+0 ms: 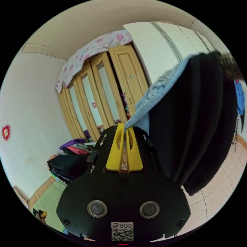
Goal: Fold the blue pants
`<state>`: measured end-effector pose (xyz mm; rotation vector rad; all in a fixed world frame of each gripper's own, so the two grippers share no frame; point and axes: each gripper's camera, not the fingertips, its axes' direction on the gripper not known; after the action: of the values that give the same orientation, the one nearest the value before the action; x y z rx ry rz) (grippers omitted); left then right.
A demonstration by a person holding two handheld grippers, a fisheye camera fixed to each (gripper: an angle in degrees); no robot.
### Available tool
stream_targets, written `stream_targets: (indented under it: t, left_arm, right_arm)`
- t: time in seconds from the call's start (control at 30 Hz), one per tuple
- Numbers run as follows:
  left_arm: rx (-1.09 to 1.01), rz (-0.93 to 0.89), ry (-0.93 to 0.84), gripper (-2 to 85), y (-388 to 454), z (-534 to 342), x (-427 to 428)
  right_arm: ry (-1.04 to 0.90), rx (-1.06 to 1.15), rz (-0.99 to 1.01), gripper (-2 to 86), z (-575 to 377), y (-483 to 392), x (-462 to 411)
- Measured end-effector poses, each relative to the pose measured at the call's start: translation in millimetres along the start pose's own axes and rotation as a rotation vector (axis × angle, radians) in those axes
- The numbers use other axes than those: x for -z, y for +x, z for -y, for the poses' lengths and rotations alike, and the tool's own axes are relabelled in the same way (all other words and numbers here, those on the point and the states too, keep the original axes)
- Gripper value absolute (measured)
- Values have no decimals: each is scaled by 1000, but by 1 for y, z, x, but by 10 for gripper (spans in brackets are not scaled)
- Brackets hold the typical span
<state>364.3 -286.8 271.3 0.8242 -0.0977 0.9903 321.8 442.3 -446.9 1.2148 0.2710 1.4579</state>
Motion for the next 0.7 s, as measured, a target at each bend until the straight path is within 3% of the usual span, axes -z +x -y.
stream_targets:
  t: [0.17,0.37,0.7]
  left_arm:
    - [3,-9,41,4,-22,6,23]
    - [21,-19,108,3,-55,11,52]
    - [-6,-28,118,2,-98,28,62]
  right_arm:
    - [153,-23,133,0,46,-35,35]
    - [256,-117,221,-2,111,-7,56]
    - [234,-174,334,-2,152,47,25]
